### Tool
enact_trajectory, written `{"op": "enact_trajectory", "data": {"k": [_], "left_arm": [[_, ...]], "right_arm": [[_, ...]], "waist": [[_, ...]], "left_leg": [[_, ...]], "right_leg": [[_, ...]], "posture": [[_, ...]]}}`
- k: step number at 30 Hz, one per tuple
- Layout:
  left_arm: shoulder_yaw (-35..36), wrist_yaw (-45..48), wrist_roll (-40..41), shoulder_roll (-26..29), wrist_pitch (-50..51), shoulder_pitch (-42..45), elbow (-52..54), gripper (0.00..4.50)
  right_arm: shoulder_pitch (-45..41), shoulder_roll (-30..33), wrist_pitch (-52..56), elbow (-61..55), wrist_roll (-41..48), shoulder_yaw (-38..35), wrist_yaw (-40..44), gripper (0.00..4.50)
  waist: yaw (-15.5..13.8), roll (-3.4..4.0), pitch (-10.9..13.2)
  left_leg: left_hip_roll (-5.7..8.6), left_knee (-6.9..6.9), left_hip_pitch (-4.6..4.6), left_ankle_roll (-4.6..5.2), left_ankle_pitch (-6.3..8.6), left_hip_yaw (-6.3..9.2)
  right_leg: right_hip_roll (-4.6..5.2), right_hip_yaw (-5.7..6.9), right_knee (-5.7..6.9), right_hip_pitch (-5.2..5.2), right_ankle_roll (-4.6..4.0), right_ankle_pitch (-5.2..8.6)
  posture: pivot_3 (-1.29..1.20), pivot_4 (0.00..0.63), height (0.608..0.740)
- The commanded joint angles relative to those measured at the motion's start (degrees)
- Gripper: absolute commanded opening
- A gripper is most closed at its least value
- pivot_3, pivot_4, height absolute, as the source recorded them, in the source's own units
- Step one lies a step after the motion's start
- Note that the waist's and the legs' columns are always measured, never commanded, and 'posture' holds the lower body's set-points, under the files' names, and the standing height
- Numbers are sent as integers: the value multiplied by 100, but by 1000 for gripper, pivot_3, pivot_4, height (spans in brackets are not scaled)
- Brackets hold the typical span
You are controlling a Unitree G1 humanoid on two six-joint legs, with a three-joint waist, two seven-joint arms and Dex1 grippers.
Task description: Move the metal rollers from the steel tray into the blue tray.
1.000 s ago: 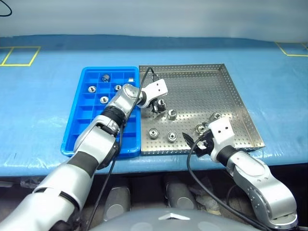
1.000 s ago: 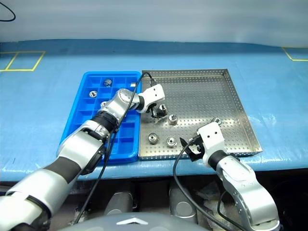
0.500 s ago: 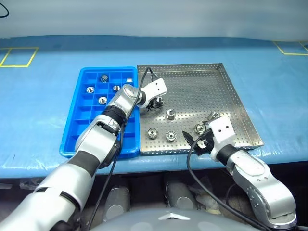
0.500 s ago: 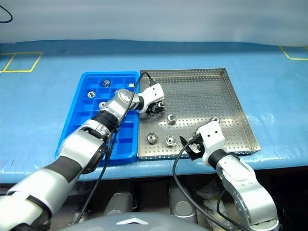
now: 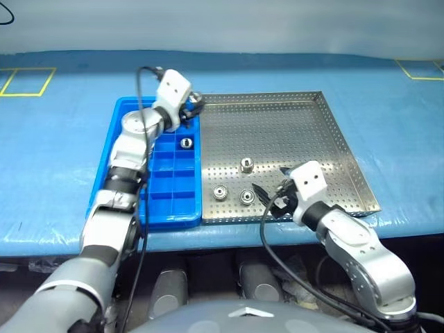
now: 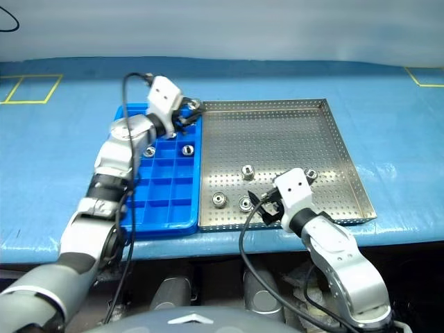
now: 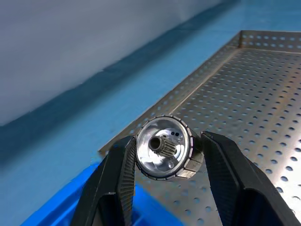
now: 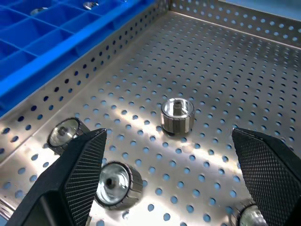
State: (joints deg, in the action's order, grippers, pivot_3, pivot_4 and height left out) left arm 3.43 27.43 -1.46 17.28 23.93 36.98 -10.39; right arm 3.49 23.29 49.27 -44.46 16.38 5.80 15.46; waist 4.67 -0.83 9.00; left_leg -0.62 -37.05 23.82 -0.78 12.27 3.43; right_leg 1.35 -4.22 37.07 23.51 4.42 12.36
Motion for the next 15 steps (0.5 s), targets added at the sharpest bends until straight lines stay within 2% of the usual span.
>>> {"op": "enact_trajectory", "data": {"k": [1,6,11,15], "left_arm": [[494,-771,-121,63,572,-526,1408,1915],[831,-1528,-149,-237,1307,-1690,2808,1915],[756,-1939,-163,-470,1531,-2321,3170,1915],[666,-2073,-92,-533,1577,-2461,3191,1915]], "right_arm": [[-287,-108,-84,54,78,229,132,4500],[-655,-184,-157,359,20,657,311,4500],[-760,-199,-199,453,40,714,411,4500],[-772,-175,-200,467,15,721,463,4500]], "waist": [[-101,-1,1],[-380,-5,1],[-528,-9,1],[-565,-9,1]], "left_leg": [[1,-2,0,-1,-1,1],[5,-7,-5,-3,-2,6],[10,-13,-4,-3,-2,12],[8,-13,-5,-5,-3,11]], "right_leg": [[1,2,2,-2,0,0],[7,11,-4,-17,0,0],[10,18,-12,-25,-4,1],[9,21,-9,-24,-31,15]], "posture": [[41,150,740],[88,150,740],[111,150,740],[108,150,740]]}}
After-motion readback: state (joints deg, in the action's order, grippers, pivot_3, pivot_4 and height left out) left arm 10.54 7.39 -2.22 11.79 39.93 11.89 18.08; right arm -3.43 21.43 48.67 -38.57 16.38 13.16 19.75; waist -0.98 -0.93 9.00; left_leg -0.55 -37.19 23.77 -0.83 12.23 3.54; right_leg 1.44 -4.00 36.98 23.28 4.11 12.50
